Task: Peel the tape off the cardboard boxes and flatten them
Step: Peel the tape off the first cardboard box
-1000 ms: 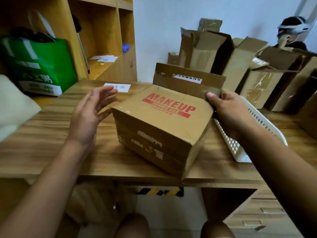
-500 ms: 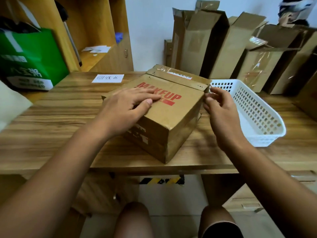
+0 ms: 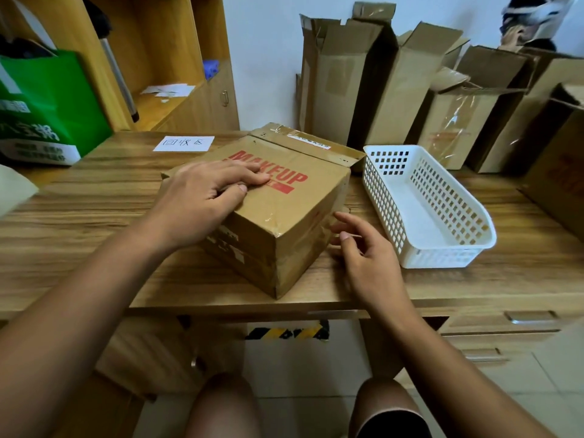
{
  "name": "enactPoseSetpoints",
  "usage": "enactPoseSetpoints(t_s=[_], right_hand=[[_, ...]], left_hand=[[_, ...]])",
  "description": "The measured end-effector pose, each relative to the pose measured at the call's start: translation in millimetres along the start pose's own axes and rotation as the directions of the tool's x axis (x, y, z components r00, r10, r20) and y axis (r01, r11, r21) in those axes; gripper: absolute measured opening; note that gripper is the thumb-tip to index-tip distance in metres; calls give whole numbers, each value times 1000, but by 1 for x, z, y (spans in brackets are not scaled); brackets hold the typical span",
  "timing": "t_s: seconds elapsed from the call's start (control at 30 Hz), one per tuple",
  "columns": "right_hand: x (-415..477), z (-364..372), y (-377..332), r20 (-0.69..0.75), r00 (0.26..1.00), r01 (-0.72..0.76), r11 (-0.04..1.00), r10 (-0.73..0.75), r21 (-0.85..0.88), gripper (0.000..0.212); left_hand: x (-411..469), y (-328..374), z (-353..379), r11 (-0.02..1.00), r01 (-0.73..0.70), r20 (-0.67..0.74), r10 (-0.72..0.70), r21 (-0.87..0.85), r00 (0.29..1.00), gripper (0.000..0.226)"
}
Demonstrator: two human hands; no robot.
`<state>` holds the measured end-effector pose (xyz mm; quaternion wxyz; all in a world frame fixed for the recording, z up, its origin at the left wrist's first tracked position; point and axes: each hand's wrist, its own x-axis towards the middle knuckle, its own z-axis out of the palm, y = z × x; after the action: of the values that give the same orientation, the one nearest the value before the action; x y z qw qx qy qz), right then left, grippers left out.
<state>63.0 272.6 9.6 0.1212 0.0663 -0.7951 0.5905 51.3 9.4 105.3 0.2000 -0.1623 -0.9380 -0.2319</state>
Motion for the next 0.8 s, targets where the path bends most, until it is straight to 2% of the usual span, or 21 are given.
enactPoseSetpoints(t_s=[0.17, 0.37, 0.6, 0.8], right_hand=[[3, 2, 3, -9, 1000, -8, 999, 9, 33, 33], [2, -1, -4, -4, 1000, 18, 998, -19, -57, 31], [0, -1, -3, -2, 998, 62, 994, -62, -85, 25], [-3, -1, -4, -70, 995, 81, 994, -76, 66, 26]], left_hand=[[1, -1, 1, 1000, -9, 8, 9, -21, 1000, 44], [0, -1, 1, 999, -4, 9, 4, -41, 1000, 45], [0, 0, 1, 999, -12, 10, 12, -48, 1000, 45], [0, 1, 1, 999, -7, 12, 8, -40, 1000, 46]])
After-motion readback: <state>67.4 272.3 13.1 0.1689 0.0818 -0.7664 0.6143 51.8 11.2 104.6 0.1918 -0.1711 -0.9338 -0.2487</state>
